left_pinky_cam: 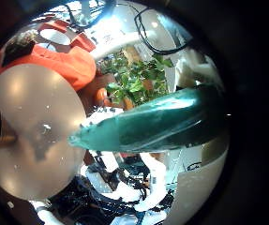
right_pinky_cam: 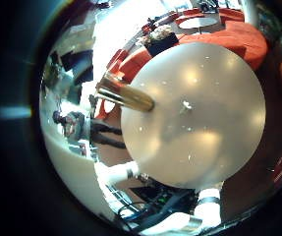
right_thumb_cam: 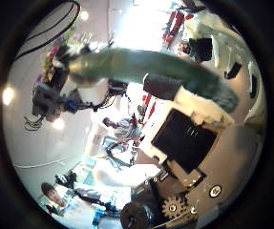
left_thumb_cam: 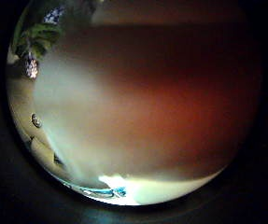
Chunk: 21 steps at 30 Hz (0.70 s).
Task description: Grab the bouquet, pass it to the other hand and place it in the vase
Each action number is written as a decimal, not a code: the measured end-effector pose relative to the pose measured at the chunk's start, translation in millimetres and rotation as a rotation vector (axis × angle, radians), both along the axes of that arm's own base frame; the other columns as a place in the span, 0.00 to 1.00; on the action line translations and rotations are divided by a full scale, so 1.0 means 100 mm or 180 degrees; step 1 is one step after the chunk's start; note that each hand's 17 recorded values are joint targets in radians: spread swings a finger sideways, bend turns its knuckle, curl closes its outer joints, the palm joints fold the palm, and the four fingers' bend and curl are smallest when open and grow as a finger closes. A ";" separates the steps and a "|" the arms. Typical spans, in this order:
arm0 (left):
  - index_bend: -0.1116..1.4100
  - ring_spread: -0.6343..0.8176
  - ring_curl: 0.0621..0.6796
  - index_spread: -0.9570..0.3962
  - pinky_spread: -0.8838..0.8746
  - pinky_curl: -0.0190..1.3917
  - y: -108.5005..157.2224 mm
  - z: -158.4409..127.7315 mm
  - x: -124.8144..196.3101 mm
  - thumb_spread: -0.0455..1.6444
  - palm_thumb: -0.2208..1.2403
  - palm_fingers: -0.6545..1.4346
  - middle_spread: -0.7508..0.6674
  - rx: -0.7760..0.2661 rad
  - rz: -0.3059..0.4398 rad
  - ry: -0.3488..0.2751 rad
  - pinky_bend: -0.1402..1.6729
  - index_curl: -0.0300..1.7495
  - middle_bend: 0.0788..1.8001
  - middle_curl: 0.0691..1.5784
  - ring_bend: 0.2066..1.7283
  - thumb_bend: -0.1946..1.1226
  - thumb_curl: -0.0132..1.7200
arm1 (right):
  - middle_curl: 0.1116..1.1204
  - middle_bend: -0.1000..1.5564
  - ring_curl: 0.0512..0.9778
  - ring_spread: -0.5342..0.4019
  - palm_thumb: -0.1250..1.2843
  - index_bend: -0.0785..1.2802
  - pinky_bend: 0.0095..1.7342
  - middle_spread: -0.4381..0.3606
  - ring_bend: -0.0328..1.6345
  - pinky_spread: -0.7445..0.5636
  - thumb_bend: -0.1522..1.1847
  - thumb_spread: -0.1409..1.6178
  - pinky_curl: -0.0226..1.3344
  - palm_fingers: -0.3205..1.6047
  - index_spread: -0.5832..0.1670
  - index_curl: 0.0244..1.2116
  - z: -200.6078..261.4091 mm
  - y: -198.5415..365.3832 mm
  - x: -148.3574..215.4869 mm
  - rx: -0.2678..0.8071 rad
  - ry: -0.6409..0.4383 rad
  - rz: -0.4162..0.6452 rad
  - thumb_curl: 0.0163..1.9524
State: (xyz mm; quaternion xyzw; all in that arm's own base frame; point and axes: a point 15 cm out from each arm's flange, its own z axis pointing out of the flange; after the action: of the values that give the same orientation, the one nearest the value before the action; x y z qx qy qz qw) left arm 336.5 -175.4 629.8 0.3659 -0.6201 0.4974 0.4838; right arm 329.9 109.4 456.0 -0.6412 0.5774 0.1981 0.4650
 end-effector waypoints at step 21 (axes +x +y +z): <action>0.55 0.17 0.81 0.19 0.17 0.74 0.95 0.53 0.20 0.66 0.88 0.78 0.16 0.0616 0.1351 -0.0800 0.75 0.67 0.62 0.64 0.90 0.28 0.49 | 0.28 0.32 0.28 0.73 0.55 0.18 0.50 0.67 0.49 0.84 0.09 0.62 0.43 0.15 0.42 0.38 -0.15 0.02 0.07 0.0036 0.0212 0.0078 0.30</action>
State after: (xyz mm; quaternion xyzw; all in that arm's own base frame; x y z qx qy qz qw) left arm 356.1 -80.5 682.4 0.4677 -0.6294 0.5678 0.2506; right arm 337.3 111.6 441.2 -0.6387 0.5835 0.2283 0.4466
